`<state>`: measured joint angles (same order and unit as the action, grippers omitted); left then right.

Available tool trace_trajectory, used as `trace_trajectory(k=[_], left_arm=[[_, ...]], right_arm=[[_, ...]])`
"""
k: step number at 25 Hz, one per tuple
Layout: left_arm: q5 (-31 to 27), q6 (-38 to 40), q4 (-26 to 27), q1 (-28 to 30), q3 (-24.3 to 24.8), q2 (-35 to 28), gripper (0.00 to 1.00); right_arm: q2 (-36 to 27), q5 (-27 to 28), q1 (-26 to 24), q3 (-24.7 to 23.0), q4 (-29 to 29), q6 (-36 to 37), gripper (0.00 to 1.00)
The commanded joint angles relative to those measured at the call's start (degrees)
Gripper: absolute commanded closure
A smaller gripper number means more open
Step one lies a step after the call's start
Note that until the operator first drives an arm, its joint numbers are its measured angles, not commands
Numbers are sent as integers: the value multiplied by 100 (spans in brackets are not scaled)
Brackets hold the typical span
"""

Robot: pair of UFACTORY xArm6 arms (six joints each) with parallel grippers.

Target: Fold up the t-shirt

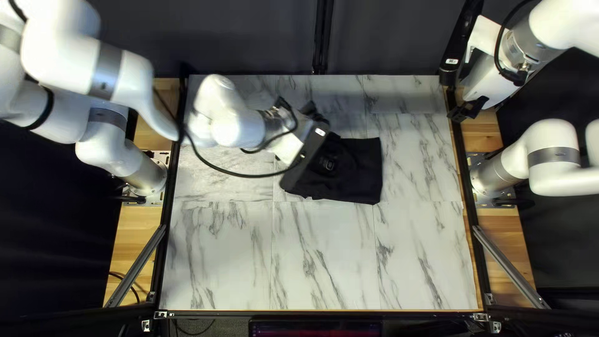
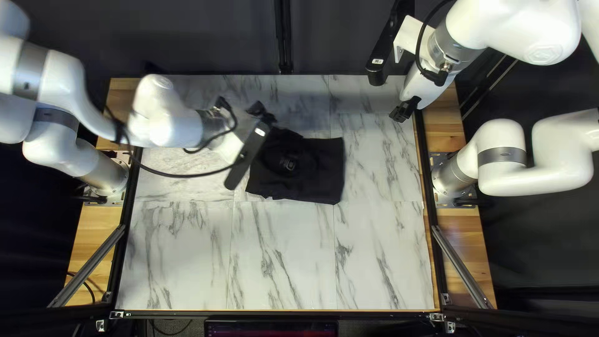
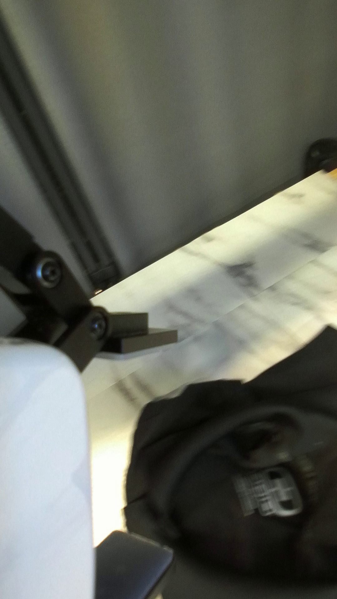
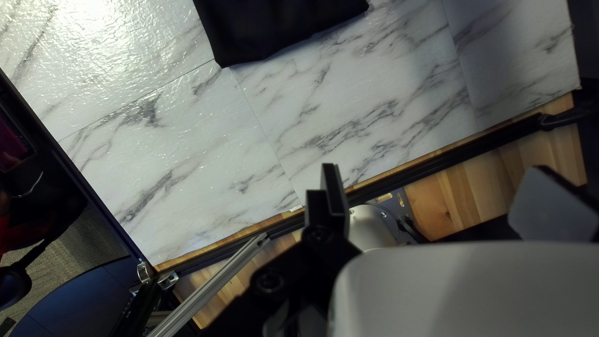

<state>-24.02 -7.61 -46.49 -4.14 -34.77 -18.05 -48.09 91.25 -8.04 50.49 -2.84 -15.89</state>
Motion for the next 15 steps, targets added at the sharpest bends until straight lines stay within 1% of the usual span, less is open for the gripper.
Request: trace_trajectory(k=[1, 3, 15], left_arm=[[-672, -1208, 1378, -122, 369, -856, 0], [-961, -1686, 1984, -154, 355, -1026, 0], [-961, -1686, 1984, -154, 355, -1026, 0]], right_arm=[[0, 0, 0, 0, 0, 0, 0], [0, 0, 0, 0, 0, 0, 0], [0, 0, 0, 0, 0, 0, 0]])
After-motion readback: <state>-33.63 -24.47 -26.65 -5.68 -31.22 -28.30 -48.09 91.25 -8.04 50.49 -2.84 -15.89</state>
